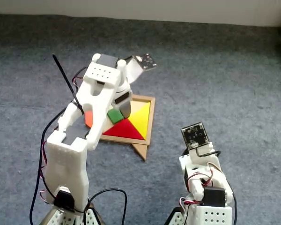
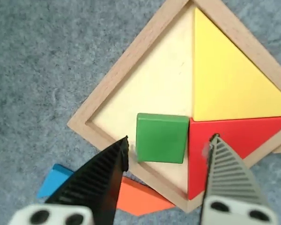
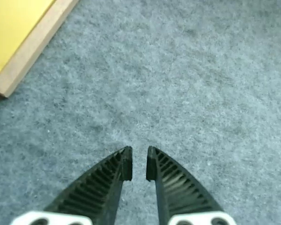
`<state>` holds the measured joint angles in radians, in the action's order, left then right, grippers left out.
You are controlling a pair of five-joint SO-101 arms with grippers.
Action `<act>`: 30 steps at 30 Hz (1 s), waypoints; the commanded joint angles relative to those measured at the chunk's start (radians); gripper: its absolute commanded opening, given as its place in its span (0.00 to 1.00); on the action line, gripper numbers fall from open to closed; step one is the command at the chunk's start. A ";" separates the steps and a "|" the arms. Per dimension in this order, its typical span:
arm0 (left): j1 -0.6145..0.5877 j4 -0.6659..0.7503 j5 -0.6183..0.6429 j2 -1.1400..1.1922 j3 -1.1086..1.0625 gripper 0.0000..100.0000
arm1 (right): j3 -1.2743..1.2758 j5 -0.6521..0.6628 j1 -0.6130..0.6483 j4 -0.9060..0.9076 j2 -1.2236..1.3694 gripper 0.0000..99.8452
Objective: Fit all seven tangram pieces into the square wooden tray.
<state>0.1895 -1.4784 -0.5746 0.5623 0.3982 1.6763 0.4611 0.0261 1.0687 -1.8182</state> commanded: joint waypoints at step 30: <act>-0.035 0.210 0.083 0.051 -0.150 0.20 | 0.127 -0.003 -0.033 -0.021 -0.005 0.07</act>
<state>0.1189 -1.2881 -0.5025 0.6038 0.2601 1.6763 0.4611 0.0031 1.0671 -1.8182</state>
